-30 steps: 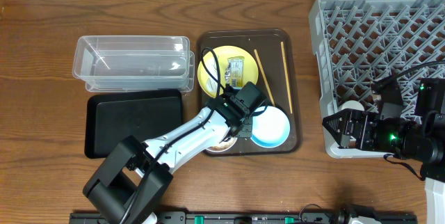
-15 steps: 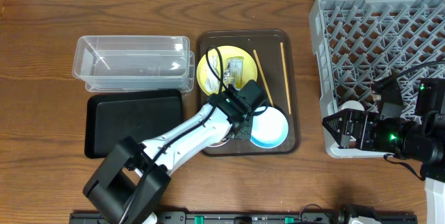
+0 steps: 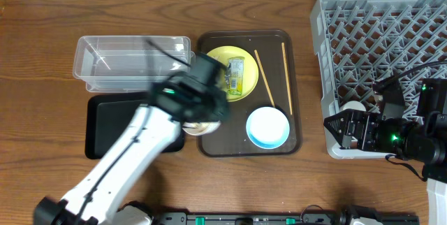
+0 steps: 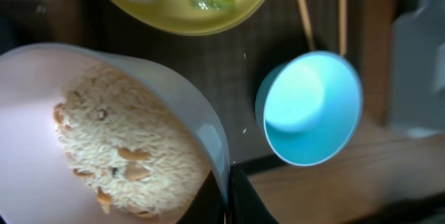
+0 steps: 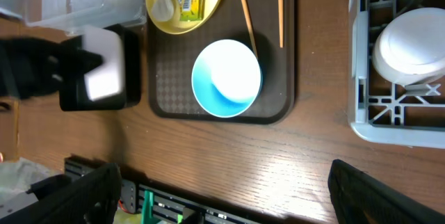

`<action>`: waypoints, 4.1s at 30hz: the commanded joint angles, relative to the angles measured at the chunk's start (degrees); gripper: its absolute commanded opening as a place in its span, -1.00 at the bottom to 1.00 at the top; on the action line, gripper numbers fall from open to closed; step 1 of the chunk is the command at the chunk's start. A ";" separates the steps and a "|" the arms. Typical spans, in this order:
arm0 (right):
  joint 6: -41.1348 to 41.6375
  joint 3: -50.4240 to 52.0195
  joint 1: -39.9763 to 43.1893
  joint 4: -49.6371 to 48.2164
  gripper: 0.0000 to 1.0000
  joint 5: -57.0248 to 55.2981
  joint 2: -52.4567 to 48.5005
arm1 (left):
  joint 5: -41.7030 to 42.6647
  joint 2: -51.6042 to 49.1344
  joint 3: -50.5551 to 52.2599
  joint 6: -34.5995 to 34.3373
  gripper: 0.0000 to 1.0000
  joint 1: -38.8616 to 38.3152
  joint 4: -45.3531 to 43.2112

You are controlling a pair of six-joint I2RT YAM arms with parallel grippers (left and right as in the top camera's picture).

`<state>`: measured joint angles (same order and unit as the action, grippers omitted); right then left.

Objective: Sort waste into correct bins and load items into the dishwasher rack
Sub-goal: 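Carry the pink bowl over the black tray and tip the rice out, then set the empty pink bowl back on the brown tray, then pick the snack wrapper off the yellow plate and drop it in the clear bin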

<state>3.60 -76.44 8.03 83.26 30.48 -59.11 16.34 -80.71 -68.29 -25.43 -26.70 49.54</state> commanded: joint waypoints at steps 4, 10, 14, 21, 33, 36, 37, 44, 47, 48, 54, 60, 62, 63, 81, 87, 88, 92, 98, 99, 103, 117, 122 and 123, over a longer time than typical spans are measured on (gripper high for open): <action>-0.90 -0.63 0.15 -0.07 0.85 -0.26 0.28 | 31.71 0.52 1.66 13.49 -0.88 19.78 2.03; -0.90 -0.63 0.15 -0.09 0.86 -0.26 0.28 | 51.84 -0.92 9.75 23.76 -0.88 36.92 2.08; -0.90 -0.63 0.15 -0.09 0.86 -0.28 0.28 | 62.36 -1.84 14.10 30.25 -0.88 45.42 1.99; -0.90 -0.63 0.15 -0.02 0.86 -0.28 0.28 | 73.16 -4.55 18.53 33.57 -0.88 51.98 1.95; -0.90 -0.63 0.15 0.13 0.86 -0.26 0.28 | 68.76 -7.02 18.73 33.94 -0.88 52.17 -3.15; -0.90 -0.63 0.15 0.15 0.86 -0.26 0.28 | 69.83 -6.99 18.75 32.20 -0.88 52.39 -1.09; -0.90 -0.63 0.15 0.24 0.86 -0.26 0.28 | 69.90 -6.97 18.73 33.00 -0.88 52.39 -1.11; -0.90 -0.63 0.15 0.28 0.86 -0.26 0.28 | 67.47 -6.86 18.64 30.91 -0.88 53.86 -4.09; -0.90 -0.63 0.15 0.37 0.86 -0.26 0.28 | 69.57 -6.84 18.73 30.03 -0.87 54.31 -1.51; -0.90 -0.63 0.15 0.46 0.85 -0.24 0.28 | 70.40 -6.84 18.73 31.36 -0.88 54.34 -2.08; -0.90 -0.63 0.15 0.46 0.86 -0.26 0.28 | 63.32 -6.67 18.73 29.75 -0.88 54.51 -2.29; -0.90 -0.63 0.15 0.44 0.86 -0.39 0.28 | 67.89 -6.58 19.02 35.04 -0.88 54.45 1.88; -0.90 -0.63 0.15 0.44 0.86 -0.39 0.28 | 67.10 -6.49 19.02 33.55 -0.88 54.53 3.26; -0.92 -0.63 0.15 0.52 0.86 -0.44 0.28 | 67.21 -6.49 19.02 33.53 -0.88 54.31 4.15; -0.90 -0.63 0.15 -0.76 0.87 -0.46 0.28 | 6.80 14.47 16.46 6.25 -0.88 15.63 -6.34; -0.90 -0.63 0.15 -0.76 0.88 -0.46 0.28 | -12.61 8.24 17.20 0.57 -0.88 -4.52 -13.27; -0.87 -0.63 0.15 -0.76 0.88 -0.44 0.28 | -13.14 6.54 17.20 0.44 -0.88 -6.58 -14.80; -0.87 -0.63 0.15 -0.74 0.89 -0.44 0.28 | -13.81 -0.11 17.16 -0.79 -0.86 -12.15 -19.15; -0.90 -0.63 0.15 -0.79 0.89 -0.44 0.28 | -14.05 -2.69 15.37 -2.05 -0.23 -13.62 -18.16; -0.90 -0.63 0.15 -0.81 0.89 -0.46 0.28 | -14.05 -2.21 14.16 -1.55 -0.14 -13.60 -16.90; -0.92 -0.63 0.15 -0.79 0.90 -0.46 0.28 | -14.45 -0.74 8.90 2.56 0.14 -13.55 -14.67; -0.92 -0.63 0.15 -0.76 0.90 -0.48 0.28 | -16.17 -11.74 4.22 17.20 0.25 -3.96 -30.56; -0.90 -0.63 0.15 -0.83 0.91 -0.50 0.28 | -11.80 -22.91 -1.09 21.99 0.24 -2.82 -32.41; -0.90 -0.63 0.15 -0.87 0.92 -0.50 0.26 | -11.28 -24.55 -2.16 22.75 0.25 -2.95 -32.28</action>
<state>3.60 -76.44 8.03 82.56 29.95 -59.13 1.61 -101.89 -66.74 -7.66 -29.34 17.23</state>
